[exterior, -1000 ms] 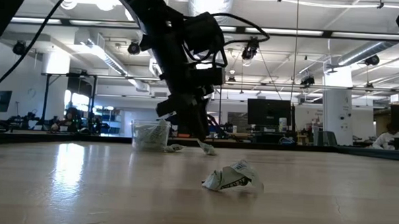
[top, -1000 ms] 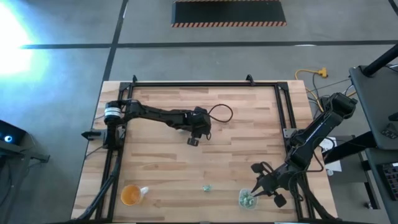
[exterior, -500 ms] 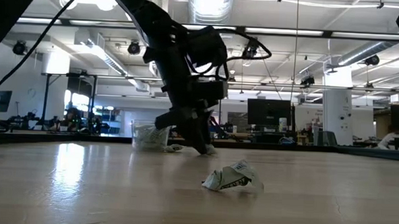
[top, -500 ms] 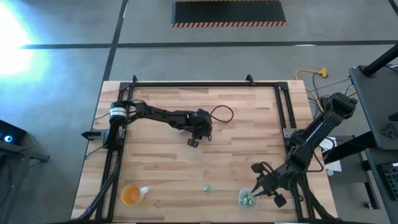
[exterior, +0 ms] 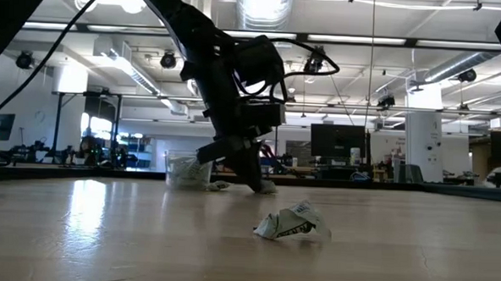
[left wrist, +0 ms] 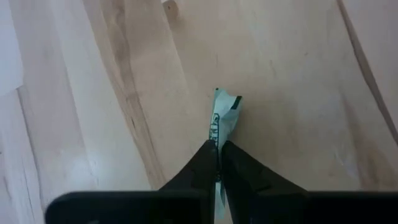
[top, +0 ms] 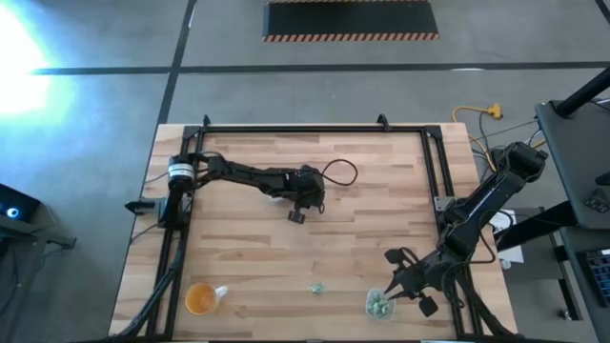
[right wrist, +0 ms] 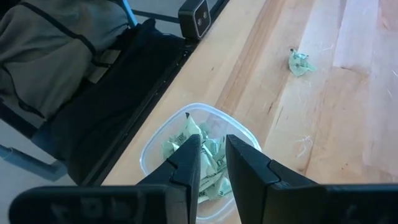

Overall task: Pick and place Stevia / Truvia into bins
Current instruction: Put the stevia packet into the top transparent container

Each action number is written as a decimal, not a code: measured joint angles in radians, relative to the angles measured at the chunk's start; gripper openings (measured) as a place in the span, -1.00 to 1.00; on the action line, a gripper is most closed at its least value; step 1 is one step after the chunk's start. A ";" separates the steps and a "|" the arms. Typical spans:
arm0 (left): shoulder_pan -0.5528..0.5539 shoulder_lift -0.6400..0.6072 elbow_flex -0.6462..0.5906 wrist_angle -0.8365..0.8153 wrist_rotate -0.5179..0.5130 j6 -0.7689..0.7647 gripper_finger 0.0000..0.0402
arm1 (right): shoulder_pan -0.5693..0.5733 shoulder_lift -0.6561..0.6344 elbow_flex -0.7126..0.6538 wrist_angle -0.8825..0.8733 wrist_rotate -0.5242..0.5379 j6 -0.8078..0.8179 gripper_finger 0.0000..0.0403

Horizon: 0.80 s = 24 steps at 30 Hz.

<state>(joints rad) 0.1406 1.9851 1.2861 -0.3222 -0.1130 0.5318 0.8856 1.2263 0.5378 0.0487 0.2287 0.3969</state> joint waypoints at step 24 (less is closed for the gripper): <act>-0.030 -0.343 -0.105 -0.182 -0.254 -0.198 -0.99 | 0.000 0.000 -0.024 0.001 0.008 0.045 -0.66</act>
<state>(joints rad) 0.1104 1.6418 1.1807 -0.5040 -0.3668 0.3341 0.8856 1.2266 0.5137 0.0498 0.2363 0.4423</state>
